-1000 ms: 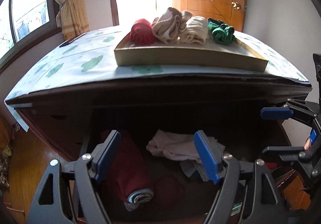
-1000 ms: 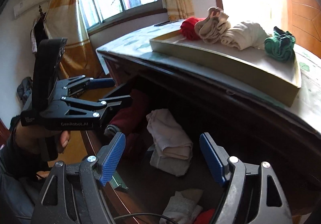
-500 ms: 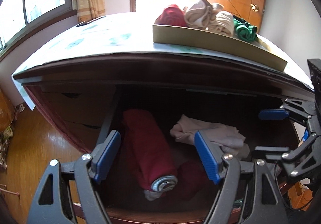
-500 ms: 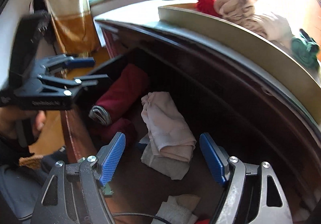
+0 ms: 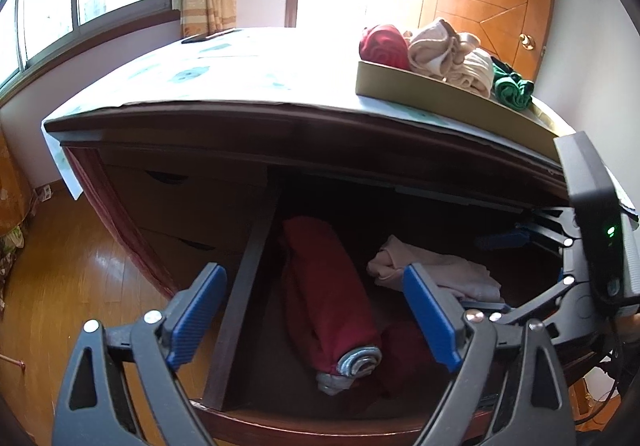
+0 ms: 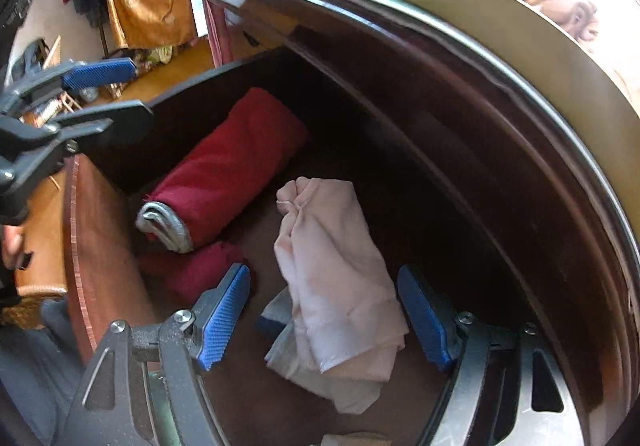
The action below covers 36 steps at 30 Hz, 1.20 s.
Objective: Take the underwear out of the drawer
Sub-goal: 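Grasp the pink underwear in the drawer with the right tool, then lift the pink underwear with the right tool while the left tool grasps the dark red rolled towel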
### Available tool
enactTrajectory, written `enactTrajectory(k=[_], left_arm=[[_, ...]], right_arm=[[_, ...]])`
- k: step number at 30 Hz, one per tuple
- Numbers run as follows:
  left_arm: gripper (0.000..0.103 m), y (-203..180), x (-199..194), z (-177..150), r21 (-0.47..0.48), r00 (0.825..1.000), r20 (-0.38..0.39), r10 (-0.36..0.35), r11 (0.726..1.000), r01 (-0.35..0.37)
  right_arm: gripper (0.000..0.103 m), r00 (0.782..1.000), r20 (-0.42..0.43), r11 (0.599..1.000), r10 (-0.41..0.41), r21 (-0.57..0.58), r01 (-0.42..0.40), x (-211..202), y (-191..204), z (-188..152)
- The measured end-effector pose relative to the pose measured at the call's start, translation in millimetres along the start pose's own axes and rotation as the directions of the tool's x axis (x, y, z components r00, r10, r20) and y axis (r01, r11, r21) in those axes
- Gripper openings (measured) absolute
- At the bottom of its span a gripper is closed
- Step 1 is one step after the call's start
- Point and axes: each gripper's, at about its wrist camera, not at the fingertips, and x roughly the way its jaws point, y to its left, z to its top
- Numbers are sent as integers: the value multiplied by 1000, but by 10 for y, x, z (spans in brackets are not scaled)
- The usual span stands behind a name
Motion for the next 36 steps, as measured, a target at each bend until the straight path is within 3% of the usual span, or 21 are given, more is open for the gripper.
enactTrajectory(k=[12,17,20,22,24,31,36], left_arm=[[92,-27,24,-40,8,1000,-17,-21,1000,21],[92,-41,40,-50,13,999,-27,-31,999,32],[92,-72,54,-56,25,998,-38,-41,999,42],[92,-96,63,-61,35,998,-46,-44,998,45],[92,-129,76,-60,50,998,-55,-41,998,44],[90,-265,144,-65,103,995,-89,-32,994,41],[89,-336,273,-75,130,989,-146,-22,991,41]], right_arm=[[77,996,-86,999,-16,-47,12,345,47,116],[61,989,-147,1000,6,-23,-9,554,38,214],[44,986,-163,1000,25,2,-25,624,-11,186],[30,988,-150,1000,27,13,-25,597,-36,169],[25,991,-119,998,60,43,-55,518,-74,145],[22,994,-13,989,108,105,-106,136,-160,-2],[20,984,53,970,168,170,-175,-61,-257,-171]])
